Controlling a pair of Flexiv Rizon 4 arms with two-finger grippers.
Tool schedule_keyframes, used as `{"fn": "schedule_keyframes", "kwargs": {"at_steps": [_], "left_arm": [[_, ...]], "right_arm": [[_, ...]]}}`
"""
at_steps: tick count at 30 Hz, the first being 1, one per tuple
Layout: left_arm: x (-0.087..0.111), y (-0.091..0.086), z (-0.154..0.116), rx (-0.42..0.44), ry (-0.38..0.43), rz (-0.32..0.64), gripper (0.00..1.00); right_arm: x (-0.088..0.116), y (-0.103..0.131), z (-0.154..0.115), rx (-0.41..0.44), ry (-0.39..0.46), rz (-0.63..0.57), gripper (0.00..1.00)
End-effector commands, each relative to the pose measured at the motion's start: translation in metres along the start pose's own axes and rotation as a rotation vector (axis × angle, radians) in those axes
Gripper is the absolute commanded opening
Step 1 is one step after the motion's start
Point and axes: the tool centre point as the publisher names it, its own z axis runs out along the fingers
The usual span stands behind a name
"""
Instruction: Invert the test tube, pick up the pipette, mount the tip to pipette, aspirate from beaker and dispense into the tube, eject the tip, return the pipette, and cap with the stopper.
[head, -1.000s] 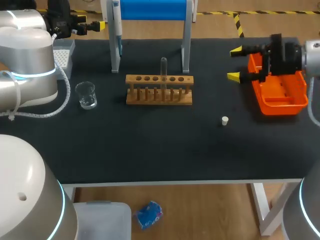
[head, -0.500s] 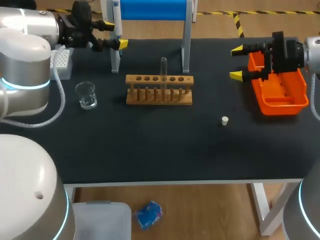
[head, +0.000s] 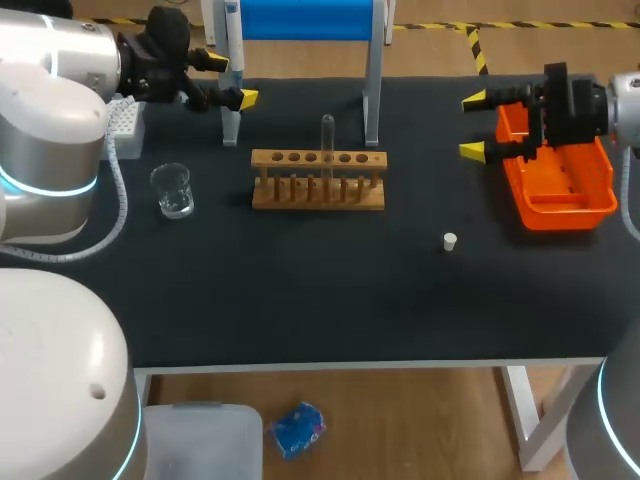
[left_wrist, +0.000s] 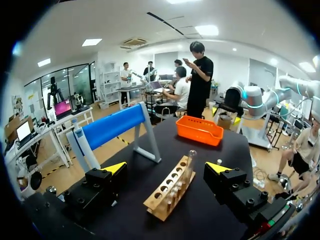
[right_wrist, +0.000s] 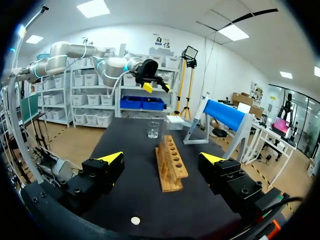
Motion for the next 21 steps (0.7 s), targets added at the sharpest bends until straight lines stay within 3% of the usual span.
{"fn": "schedule_keyframes", "kwargs": {"at_steps": [1, 5, 10, 14, 21], "left_arm": [[0.000, 0.001, -0.001, 0.001, 0.002, 0.000, 1.00], [0.011, 0.015, 0.008, 0.088, 0.016, 0.038, 1.00], [0.029, 0.039, 0.017, 0.126, 0.017, 0.026, 1.00], [0.042, 0.047, 0.019, 0.149, 0.015, 0.032, 1.00], [0.047, 0.057, 0.019, 0.161, 0.002, 0.019, 1.00]], "right_arm": [[0.000, 0.000, -0.001, 0.003, 0.003, 0.000, 1.00], [0.000, 0.000, -0.001, 0.003, 0.003, 0.000, 1.00], [0.000, 0.000, -0.001, 0.003, 0.003, 0.000, 1.00], [0.000, 0.000, -0.001, 0.003, 0.003, 0.000, 1.00], [0.000, 0.000, -0.001, 0.003, 0.003, 0.000, 1.00]]}}
